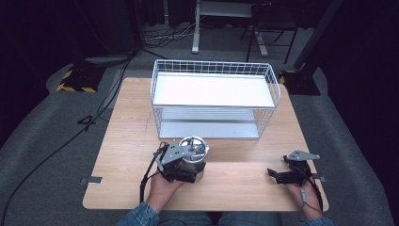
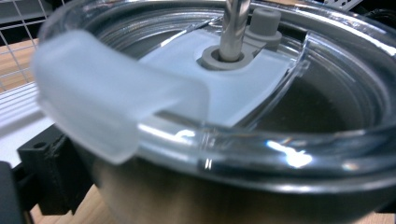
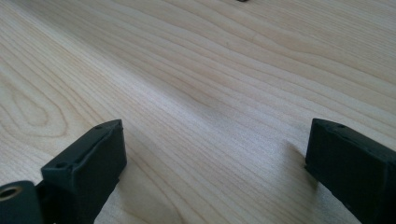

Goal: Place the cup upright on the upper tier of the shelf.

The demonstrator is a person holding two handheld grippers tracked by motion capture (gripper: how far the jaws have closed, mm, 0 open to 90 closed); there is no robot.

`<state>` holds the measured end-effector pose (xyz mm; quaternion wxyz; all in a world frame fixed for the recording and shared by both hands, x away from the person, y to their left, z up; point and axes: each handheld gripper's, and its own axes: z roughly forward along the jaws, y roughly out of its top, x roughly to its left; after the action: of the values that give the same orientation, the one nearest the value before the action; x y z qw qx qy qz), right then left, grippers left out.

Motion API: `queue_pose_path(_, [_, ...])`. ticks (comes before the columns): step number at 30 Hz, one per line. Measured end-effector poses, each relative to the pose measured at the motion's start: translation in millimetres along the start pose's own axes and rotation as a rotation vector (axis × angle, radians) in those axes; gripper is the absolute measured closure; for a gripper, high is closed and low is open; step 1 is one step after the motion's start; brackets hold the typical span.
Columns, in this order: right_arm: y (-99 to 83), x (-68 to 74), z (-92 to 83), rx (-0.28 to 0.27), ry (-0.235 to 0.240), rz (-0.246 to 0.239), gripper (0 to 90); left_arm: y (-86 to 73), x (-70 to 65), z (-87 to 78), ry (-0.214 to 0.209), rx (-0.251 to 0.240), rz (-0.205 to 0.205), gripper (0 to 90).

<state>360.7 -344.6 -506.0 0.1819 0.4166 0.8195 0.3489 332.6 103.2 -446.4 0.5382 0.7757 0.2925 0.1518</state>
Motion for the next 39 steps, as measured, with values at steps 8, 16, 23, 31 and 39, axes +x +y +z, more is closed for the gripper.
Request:
queue_pose_path(8, [-0.1,0.4,-0.3,-0.002,-0.002,-0.003,6.5,1.3,-2.0,-1.3,0.018,0.007,0.013,3.1])
queue_pose_path(16, [-0.1,-0.2,-0.3,-0.003,0.001,0.004,7.1,6.4,-2.3,-1.8,0.025,0.044,0.026,3.5])
queue_pose_path(23, [-0.3,-0.2,-0.7,-0.008,-0.004,0.008,9.0,14.5,-4.5,-7.7,0.020,0.072,0.034,3.6])
queue_pose_path(31, [-0.3,-0.4,-0.7,-0.009,-0.004,0.010,9.0,33.8,-6.3,-19.2,0.007,0.069,0.042,3.6])
queue_pose_path(39, [0.1,-0.5,0.0,-0.004,-0.019,0.013,7.1,58.2,-7.5,-25.4,-0.016,0.095,0.048,3.7])
